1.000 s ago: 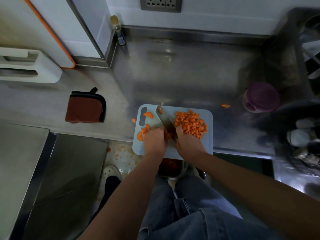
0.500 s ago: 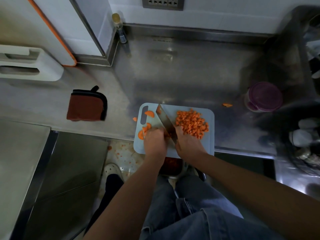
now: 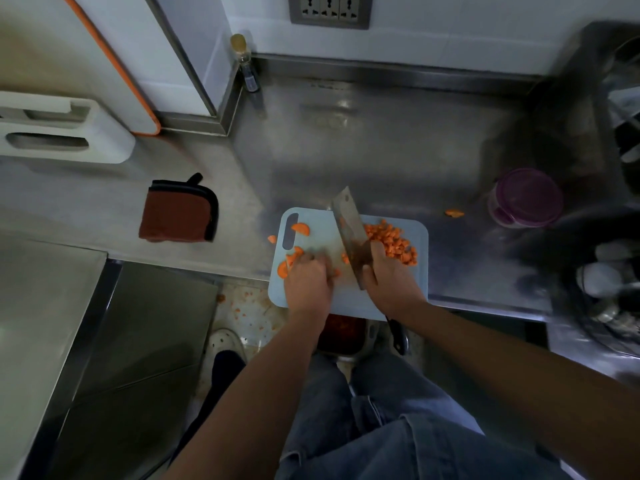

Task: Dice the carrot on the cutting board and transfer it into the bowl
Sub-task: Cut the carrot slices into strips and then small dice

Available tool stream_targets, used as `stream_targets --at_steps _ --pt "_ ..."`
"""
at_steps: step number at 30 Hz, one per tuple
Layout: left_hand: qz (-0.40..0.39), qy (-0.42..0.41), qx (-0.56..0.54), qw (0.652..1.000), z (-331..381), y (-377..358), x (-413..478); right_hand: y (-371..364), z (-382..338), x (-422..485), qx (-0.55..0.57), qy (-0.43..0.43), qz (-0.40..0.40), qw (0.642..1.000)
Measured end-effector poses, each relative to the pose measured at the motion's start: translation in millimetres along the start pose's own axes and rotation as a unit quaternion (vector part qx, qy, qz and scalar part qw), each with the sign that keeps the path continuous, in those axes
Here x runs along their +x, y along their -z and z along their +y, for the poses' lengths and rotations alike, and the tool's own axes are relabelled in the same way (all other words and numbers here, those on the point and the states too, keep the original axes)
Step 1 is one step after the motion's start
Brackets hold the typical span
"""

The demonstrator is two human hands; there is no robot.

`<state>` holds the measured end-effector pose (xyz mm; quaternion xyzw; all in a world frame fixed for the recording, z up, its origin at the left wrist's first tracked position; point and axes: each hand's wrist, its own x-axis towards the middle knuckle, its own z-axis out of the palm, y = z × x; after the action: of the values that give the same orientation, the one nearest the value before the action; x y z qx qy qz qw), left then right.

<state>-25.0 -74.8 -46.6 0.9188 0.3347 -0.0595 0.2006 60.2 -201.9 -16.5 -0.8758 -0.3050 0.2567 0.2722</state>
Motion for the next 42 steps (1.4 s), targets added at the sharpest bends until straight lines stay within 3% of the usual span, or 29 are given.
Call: stream_targets --at_steps 7,13,19,22,24,26,29,34,42 --pt "-0.017 0.004 0.040 0.999 -5 7 -12 -21 -5 -20 -0.001 0.007 -0.065 0.998" --pt "-0.034 -0.024 0.036 0.999 -7 5 -21 -12 11 -20 0.000 -0.055 0.011 0.998" --pt "-0.048 -0.032 -0.012 0.998 -17 12 -18 -11 3 -17 -0.021 -0.002 -0.068 0.997" --pt "-0.025 -0.060 -0.029 0.997 -29 17 -18 -13 4 -11 -0.009 -0.048 -0.013 0.999" --pt "0.021 -0.034 -0.046 0.998 -36 22 -18 -12 3 -8 0.011 -0.071 0.022 0.997" --pt "0.062 0.035 -0.077 0.994 -43 28 -18 -10 2 -6 0.011 -0.056 0.007 0.998" --pt "0.055 0.109 -0.071 0.990 -53 33 -17 -13 2 -7 -0.020 -0.036 -0.027 0.999" --pt "0.023 0.111 -0.069 0.991 -60 29 -11 -18 2 -5 0.003 -0.071 0.017 0.997" --pt "0.009 0.101 -0.086 0.991 -60 26 -2 -14 -1 -4 -0.011 -0.083 0.004 0.997"
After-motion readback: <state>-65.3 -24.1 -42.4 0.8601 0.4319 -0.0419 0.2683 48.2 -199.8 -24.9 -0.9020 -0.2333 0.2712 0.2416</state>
